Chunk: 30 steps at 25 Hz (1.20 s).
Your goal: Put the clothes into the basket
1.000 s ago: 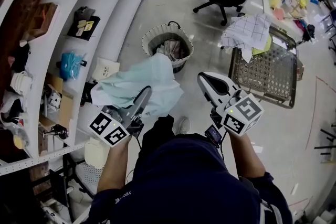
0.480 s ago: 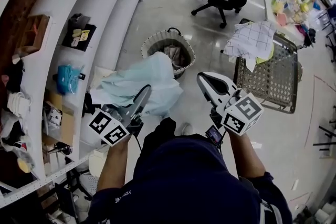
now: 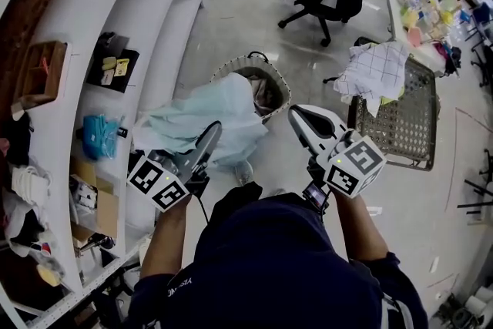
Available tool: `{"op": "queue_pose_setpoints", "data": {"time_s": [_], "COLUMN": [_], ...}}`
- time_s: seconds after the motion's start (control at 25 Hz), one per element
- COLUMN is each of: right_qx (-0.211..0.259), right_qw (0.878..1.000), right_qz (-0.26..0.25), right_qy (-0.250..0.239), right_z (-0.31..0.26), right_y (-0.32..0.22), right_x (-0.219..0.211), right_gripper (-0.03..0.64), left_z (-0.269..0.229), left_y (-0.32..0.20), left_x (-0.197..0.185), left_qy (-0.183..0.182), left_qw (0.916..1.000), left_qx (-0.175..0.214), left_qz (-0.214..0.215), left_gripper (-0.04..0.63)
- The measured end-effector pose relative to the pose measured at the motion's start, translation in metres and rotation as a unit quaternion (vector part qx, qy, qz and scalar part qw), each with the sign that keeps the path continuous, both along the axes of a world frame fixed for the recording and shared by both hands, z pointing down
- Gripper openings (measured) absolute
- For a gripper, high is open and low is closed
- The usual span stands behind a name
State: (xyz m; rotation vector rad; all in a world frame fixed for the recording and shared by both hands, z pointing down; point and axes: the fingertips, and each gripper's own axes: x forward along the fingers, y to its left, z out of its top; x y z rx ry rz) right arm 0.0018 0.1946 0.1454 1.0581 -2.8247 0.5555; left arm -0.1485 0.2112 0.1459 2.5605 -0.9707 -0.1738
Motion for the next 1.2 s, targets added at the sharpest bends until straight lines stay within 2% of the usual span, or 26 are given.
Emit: {"op": "queue_pose_setpoints", "data": {"time_s": [0.6,0.92,1.2], "right_qx": [0.001,-0.006,-0.014], "right_qw": [1.000,1.000,1.000], "right_qz": [0.018,0.011,-0.005], "right_qy": [0.009,0.007,-0.006], "right_z": [-0.007,0.000,0.006], "right_y": [-0.047,-0.073,-0.121], "right_x": [-0.032,-0.032,-0.024], "right_gripper": [0.008,0.008,0.008], "left_z": [-0.002,0.005,0.007], "left_y": [-0.051,-0.076,-0.113], "left_x": [-0.040,-0.036,-0.020], "left_qy": [0.002,-0.005,-0.020], "left_qw": [1.0000,1.0000,0.9998], "left_qx": [0.004,-0.003,-0.009], "left_qz": [0.007,0.005,-0.002], "left_gripper": [0.109,0.109,0.109]}}
